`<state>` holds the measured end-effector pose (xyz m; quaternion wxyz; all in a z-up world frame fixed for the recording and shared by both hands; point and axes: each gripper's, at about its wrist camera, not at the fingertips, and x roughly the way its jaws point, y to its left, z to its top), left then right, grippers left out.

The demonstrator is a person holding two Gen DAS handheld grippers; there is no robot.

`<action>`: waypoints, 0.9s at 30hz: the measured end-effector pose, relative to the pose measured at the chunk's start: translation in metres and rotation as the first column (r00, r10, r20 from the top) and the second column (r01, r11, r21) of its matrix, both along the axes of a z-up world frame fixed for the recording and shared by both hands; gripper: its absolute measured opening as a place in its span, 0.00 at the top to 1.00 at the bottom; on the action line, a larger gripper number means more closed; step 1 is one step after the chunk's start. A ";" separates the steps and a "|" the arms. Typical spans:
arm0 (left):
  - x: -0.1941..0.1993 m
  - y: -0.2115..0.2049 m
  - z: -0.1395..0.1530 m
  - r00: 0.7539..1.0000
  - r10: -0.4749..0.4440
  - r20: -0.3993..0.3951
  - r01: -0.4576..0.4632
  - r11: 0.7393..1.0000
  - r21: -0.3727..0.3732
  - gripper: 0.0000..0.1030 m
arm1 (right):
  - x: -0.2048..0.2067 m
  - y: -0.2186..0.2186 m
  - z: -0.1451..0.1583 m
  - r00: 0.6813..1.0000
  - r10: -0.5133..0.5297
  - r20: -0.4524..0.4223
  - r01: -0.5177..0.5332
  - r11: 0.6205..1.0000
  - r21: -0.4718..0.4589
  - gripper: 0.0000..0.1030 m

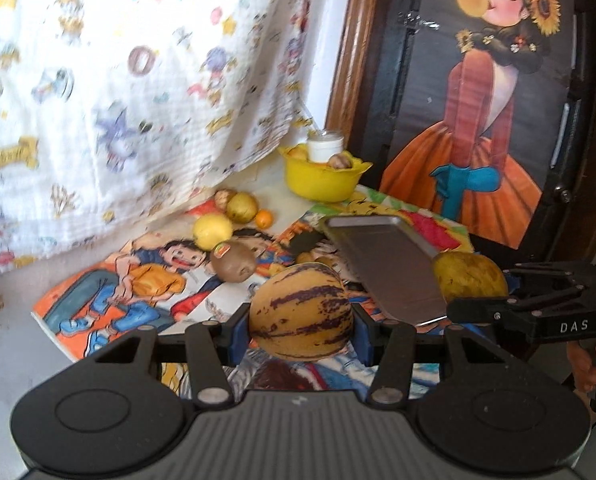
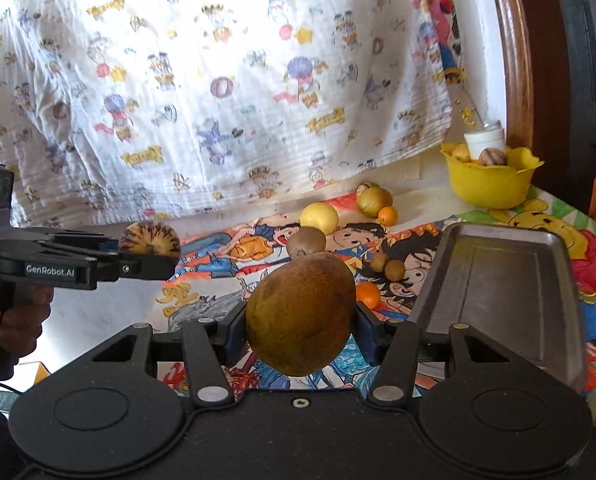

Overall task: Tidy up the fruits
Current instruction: 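Grasp the striped melon with the left tool while the right tool grasps the pear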

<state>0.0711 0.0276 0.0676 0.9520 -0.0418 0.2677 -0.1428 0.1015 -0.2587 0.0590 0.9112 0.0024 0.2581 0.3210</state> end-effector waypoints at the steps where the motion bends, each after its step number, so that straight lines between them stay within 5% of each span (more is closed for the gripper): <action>1: 0.000 -0.001 0.006 1.000 -0.008 0.006 0.008 1.000 -0.002 0.47 | -0.003 -0.004 0.006 1.000 -0.002 0.002 0.002 1.000 0.004 0.46; 8: 0.017 -0.020 0.055 0.996 -0.059 0.071 0.059 0.998 0.007 0.47 | 0.002 -0.026 0.047 0.999 -0.032 0.028 0.032 0.999 0.018 0.46; 18: 0.113 -0.041 0.096 0.996 -0.010 0.088 0.015 0.998 -0.061 0.47 | 0.069 -0.073 0.099 0.984 -0.152 0.097 0.148 0.988 0.042 0.46; 27: 0.201 -0.073 0.083 0.994 0.010 0.106 -0.005 0.999 -0.047 0.46 | 0.156 -0.095 0.082 0.971 -0.200 0.131 0.204 0.979 -0.015 0.46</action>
